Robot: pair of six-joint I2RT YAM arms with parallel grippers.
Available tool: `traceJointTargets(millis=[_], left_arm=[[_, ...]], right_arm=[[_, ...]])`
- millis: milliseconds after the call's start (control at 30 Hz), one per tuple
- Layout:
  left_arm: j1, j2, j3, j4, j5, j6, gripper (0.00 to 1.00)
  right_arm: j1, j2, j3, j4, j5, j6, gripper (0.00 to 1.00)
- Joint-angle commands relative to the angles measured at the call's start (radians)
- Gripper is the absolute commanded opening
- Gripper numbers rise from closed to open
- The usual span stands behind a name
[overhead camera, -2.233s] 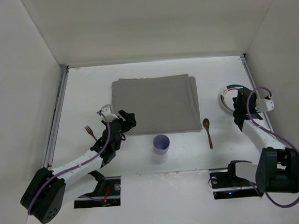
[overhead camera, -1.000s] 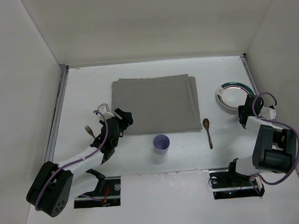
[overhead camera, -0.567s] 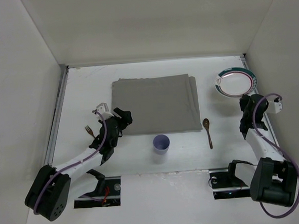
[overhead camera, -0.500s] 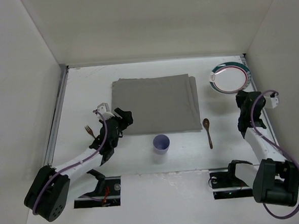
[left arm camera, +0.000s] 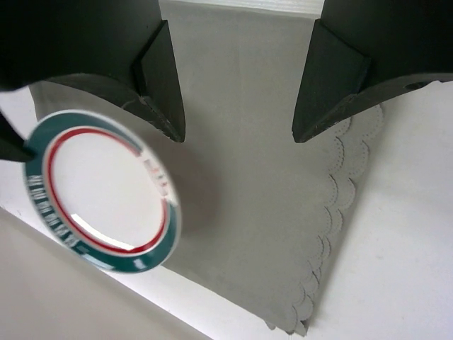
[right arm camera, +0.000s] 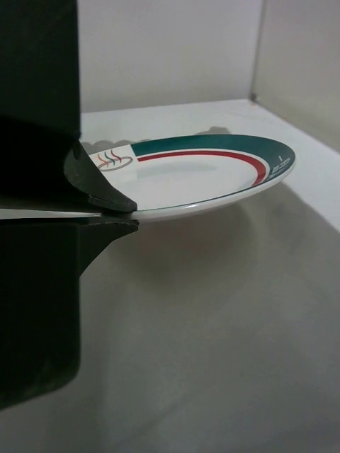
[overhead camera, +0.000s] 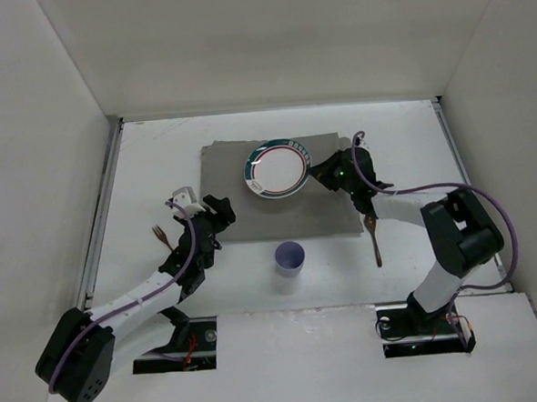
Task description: Set the dinner table for one person
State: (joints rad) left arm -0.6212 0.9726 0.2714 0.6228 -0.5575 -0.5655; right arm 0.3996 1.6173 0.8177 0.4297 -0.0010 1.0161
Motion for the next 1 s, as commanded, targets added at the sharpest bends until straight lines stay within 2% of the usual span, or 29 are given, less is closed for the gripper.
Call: traceJointTargets(millis=[0,267,400,467,567,633,767,833,967], left_arm=[[-0.004,-0.038,0.025,0.025,-0.053,0.027,0.59],[-0.03,-0.019,0.069,-0.025,-0.082,-0.026,0.6],[-0.044,0.063,0.088,0.0,-0.097,-0.03,0.6],[-0.032,0.084,0.081,0.027,-0.105,-0.025,0.6],[-0.019,0.098,0.065,0.074,-0.113,-0.014,0.6],[-0.018,0.098,0.06,0.08,-0.113,-0.007,0.6],[-0.013,0.086,0.045,0.083,-0.122,0.004,0.6],[-0.01,0.078,0.035,0.086,-0.122,0.003,0.6],[-0.002,0.077,0.023,0.086,-0.111,0.004,0.61]], right_arm=[[0.021,0.045,0.08,0.132,-0.042,0.009,0.05],[0.037,0.121,0.055,0.113,-0.077,0.045,0.05],[0.046,0.15,0.018,0.055,-0.059,0.042,0.12],[0.046,0.168,0.023,0.021,-0.07,0.027,0.19],[0.046,0.161,0.029,-0.029,-0.076,-0.007,0.23],[0.046,0.147,0.031,-0.055,-0.079,-0.027,0.31],[0.046,0.113,0.037,-0.127,-0.071,-0.062,0.61],[0.046,0.066,0.021,-0.176,-0.039,-0.083,0.68],[0.099,-0.107,-0.008,-0.276,0.126,-0.192,0.73]])
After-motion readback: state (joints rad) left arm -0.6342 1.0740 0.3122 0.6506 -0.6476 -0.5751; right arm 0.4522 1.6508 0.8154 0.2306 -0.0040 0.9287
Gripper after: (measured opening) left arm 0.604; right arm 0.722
